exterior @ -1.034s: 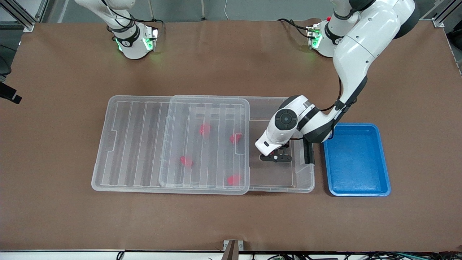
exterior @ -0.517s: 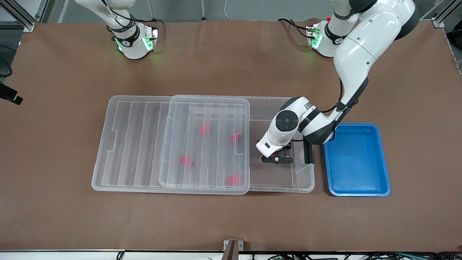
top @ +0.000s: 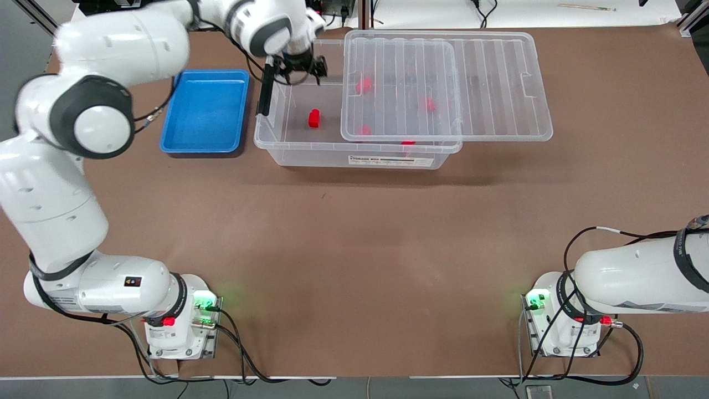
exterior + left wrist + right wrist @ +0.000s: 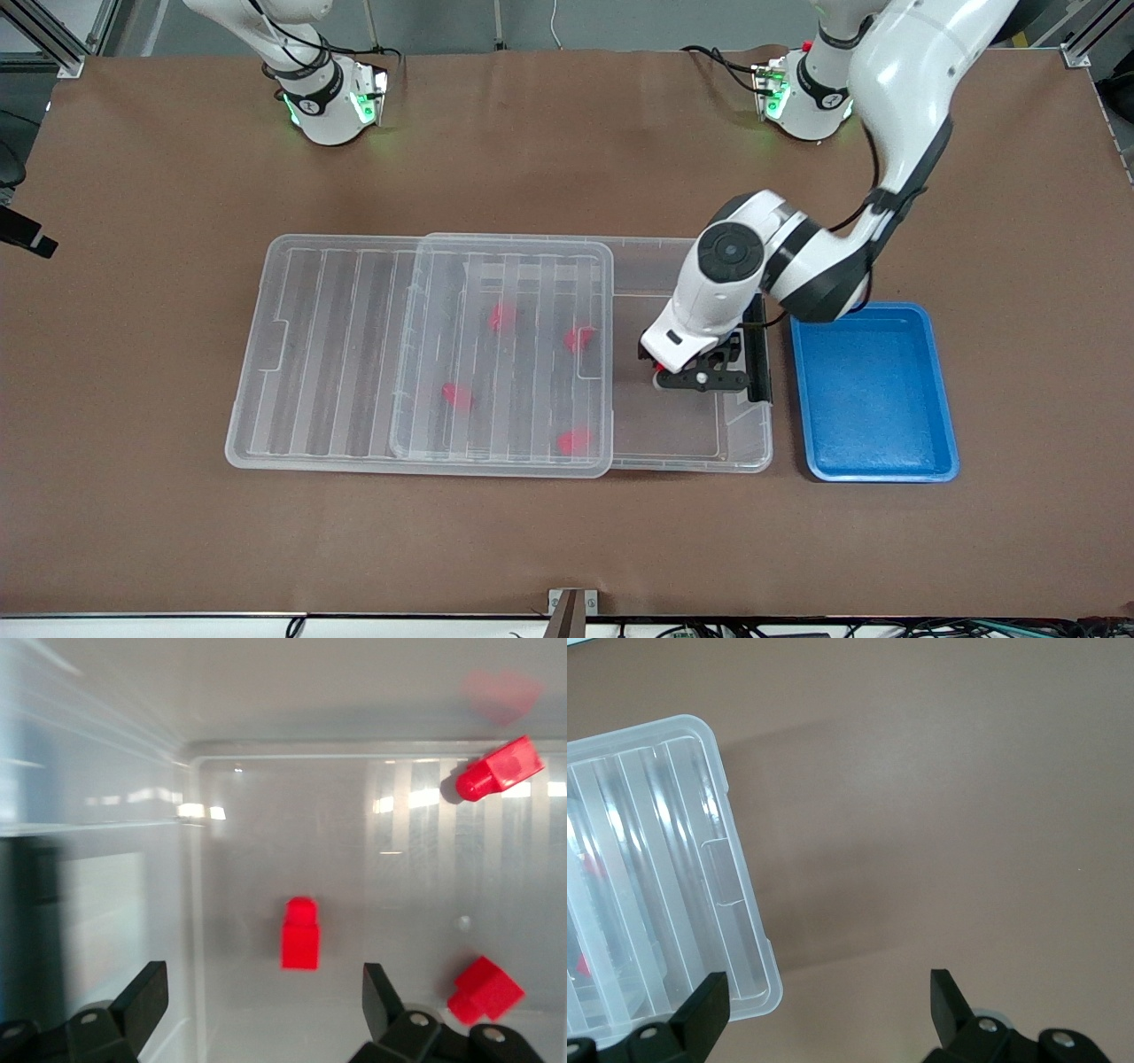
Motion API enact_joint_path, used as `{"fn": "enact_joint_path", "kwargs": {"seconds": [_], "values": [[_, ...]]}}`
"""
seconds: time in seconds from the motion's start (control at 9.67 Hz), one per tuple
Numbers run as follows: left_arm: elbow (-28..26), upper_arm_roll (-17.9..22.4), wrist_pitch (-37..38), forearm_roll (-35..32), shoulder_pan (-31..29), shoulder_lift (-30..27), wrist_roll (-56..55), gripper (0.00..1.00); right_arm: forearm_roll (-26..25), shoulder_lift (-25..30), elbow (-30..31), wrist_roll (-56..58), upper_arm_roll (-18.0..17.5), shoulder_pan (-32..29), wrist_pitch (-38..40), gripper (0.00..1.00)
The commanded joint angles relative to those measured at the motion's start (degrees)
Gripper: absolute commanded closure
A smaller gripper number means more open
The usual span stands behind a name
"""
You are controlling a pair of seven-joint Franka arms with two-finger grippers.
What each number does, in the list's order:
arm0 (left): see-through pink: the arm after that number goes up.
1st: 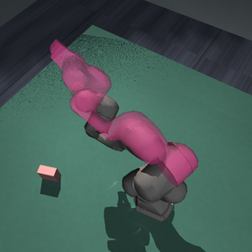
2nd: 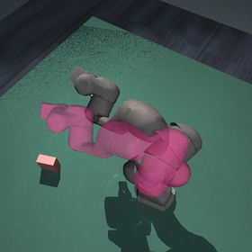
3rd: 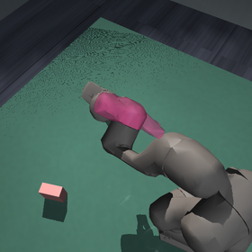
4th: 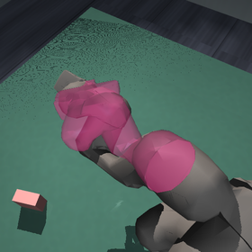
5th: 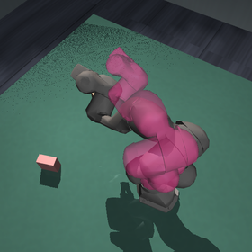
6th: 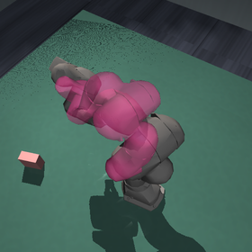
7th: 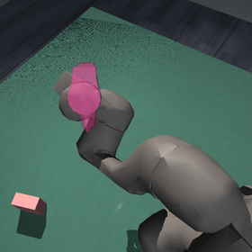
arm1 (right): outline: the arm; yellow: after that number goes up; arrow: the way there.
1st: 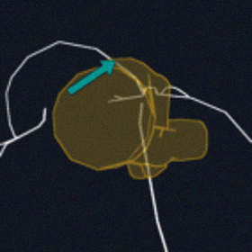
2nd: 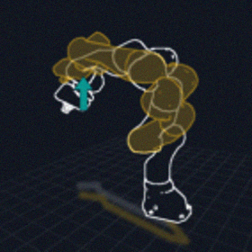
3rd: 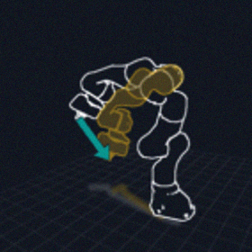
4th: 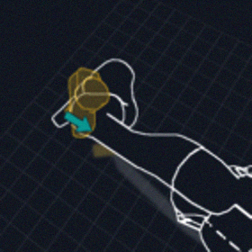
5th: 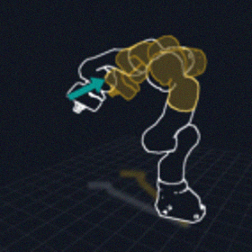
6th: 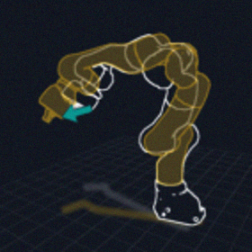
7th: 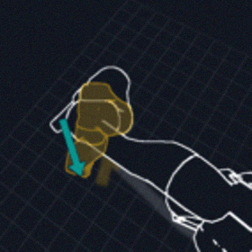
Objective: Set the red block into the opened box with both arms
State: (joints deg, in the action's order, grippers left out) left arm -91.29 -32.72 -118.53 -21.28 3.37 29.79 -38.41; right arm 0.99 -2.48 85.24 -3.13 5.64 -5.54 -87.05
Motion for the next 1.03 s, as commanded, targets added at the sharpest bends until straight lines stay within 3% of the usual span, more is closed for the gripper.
{"fn": "enact_joint_path", "kwargs": {"seconds": [0.0,0.31,0.72,0.83,0.93], "values": [[-2.66,7.11,6.09,9.80,-0.47,-10.75,11.01,0.01,0.95,1.34,1.42,-0.82,0.33,0.27,-0.49,0.00],[-2.66,18.98,11.29,17.66,-0.20,-22.46,25.28,0.00,1.03,-0.93,0.81,1.19,-0.36,0.79,-1.28,0.00],[-3.53,26.91,14.81,18.38,-0.29,-29.16,30.23,0.00,1.04,-14.54,0.81,20.68,-0.81,1.15,-19.62,0.01],[-4.50,27.53,15.95,20.82,-0.38,-29.78,32.41,0.00,1.04,-18.14,0.98,21.23,-0.89,1.49,-21.22,0.25],[-4.51,29.28,16.22,21.80,-0.38,-29.79,32.78,0.00,1.12,-21.22,1.33,22.89,-0.90,1.76,-22.45,0.69]]}}
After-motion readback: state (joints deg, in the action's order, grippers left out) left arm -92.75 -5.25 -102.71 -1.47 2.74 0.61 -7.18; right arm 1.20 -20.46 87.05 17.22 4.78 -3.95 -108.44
